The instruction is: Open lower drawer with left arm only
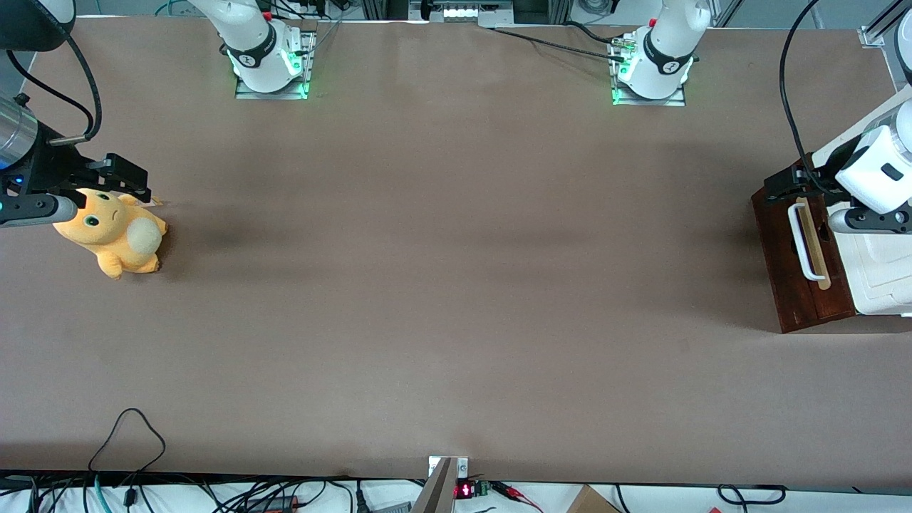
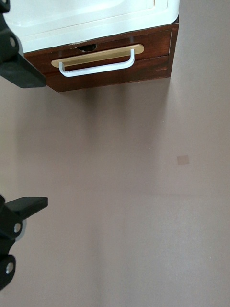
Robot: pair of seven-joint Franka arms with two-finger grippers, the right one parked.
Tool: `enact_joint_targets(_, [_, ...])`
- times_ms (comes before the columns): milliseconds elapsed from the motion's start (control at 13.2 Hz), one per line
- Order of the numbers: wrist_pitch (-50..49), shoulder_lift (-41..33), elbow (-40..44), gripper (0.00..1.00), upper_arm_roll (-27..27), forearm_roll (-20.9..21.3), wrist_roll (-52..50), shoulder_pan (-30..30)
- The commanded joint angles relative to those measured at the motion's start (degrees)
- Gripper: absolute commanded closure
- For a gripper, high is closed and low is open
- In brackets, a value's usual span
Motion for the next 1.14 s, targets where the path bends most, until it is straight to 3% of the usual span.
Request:
enact_joint_targets(0, [-1.1,0.3,1.1,0.0,-3.7,9.3,0.7,-0.3])
enact_joint_targets(303, [-6.0,2.7,-3.0,0.01,-16.7,36.3,-14.6,-0.2])
enact_joint_targets(455, [-8.4,3.4,-10.9,0.0,-22.7,48.3,-25.7,0.1])
enact_joint_targets(909, [-9.6,14.7,-30.2,0.0,-23.6,66.3,-59.1,1.0])
enact_joint_targets(1061, [-11.0,19.4,-31.6,0.0,-23.2,71.4,-61.3,2.1])
